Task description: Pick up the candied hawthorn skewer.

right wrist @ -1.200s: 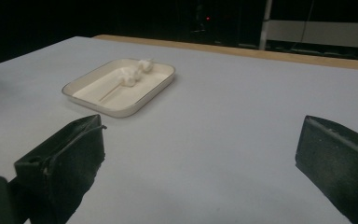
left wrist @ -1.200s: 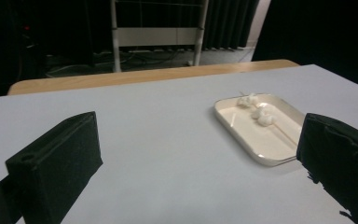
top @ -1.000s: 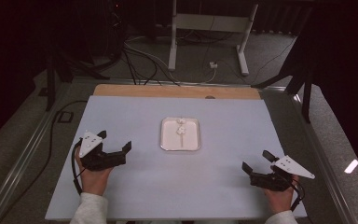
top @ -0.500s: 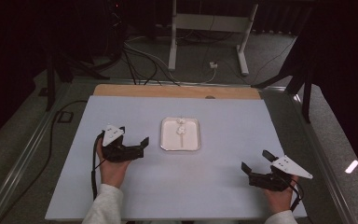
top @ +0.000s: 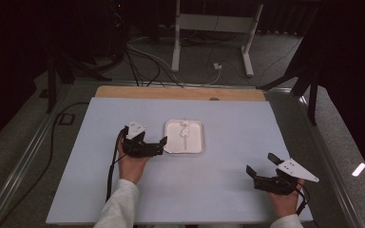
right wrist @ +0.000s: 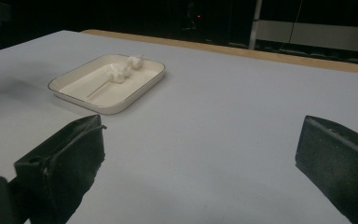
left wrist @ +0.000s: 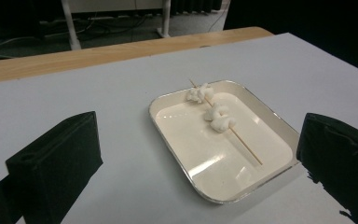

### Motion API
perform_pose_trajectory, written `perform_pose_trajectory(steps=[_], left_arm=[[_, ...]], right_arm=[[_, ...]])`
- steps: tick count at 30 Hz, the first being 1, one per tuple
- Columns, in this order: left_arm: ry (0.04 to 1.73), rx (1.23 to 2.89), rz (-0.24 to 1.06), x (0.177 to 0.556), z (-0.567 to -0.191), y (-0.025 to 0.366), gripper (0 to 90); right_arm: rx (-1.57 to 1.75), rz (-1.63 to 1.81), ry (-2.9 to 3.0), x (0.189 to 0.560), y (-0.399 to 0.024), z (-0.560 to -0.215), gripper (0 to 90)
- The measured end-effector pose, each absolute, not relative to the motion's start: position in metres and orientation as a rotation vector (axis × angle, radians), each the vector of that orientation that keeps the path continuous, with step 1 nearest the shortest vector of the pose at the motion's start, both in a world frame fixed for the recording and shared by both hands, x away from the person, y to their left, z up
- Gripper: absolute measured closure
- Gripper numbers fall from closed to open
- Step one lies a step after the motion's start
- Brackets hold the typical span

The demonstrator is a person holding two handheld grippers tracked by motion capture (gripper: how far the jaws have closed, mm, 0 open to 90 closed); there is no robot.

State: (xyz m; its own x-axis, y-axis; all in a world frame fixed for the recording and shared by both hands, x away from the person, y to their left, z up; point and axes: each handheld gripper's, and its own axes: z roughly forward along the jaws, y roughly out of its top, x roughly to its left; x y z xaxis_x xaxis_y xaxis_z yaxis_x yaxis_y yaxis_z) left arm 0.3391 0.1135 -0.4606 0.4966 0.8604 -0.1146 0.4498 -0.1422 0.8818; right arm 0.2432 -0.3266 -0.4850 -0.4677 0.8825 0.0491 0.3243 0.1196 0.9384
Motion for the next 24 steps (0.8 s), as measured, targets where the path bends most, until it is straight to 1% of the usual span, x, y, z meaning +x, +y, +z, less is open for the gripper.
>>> perform_pose_trajectory(steps=[21,24], left_arm=[[1.128,1.853,0.488,0.370,-0.482,0.071,1.4],[1.134,1.873,0.475,0.374,-0.486,0.066,3.5]], right_arm=[[1.181,1.342,1.862,0.244,-0.328,-0.486,1.2],[1.185,1.344,1.859,0.244,-0.329,-0.486,1.2]])
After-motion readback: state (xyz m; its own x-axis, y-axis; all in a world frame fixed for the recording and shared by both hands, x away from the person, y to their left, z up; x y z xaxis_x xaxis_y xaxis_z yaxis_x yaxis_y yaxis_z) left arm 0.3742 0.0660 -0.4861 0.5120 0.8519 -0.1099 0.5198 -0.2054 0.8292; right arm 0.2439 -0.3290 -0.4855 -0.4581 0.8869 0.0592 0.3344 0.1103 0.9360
